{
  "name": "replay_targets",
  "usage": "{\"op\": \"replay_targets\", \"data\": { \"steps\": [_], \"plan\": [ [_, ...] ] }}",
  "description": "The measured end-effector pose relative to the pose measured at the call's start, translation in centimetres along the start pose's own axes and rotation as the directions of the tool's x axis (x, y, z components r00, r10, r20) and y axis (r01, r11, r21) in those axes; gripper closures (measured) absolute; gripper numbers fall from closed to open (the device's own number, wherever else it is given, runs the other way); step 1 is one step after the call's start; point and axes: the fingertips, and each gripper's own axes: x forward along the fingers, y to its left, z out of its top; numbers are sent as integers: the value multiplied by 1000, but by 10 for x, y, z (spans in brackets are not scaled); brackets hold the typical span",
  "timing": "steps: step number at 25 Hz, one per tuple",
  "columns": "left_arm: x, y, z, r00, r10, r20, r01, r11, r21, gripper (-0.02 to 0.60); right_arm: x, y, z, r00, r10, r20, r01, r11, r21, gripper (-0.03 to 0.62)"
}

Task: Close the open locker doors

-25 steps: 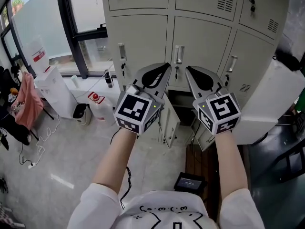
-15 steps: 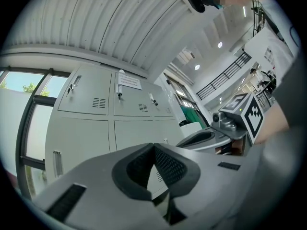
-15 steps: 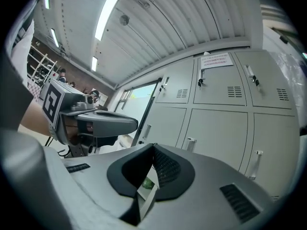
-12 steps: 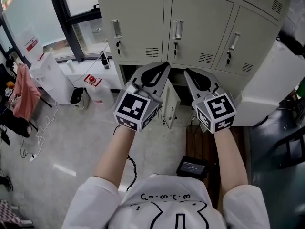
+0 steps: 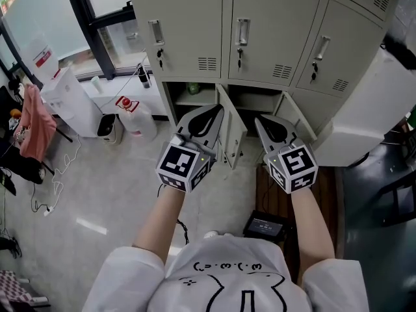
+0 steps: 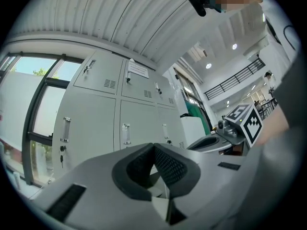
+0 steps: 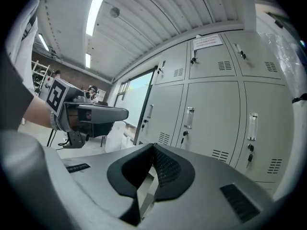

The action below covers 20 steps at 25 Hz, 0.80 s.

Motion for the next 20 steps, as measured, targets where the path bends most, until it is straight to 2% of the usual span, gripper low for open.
{"op": "replay_targets", "data": {
  "steps": [5,11,16,20],
  "plan": [
    [-12,2,-26,998,59,-31,-61,996,-64,561,-2,8,-29,999,18,-31,-17,999,33,580],
    [-26,5,-64,987,130,-94,-142,980,-139,561,-3,13,-62,997,27,-68,-21,996,91,580],
    [-25,0,-79,982,135,-132,-154,978,-140,561,1,12,-91,991,51,-122,-33,988,148,580],
    [-24,-4,-88,979,145,-144,-165,976,-140,561,6,15,-113,981,98,-169,-70,984,161,534]
  ]
}}
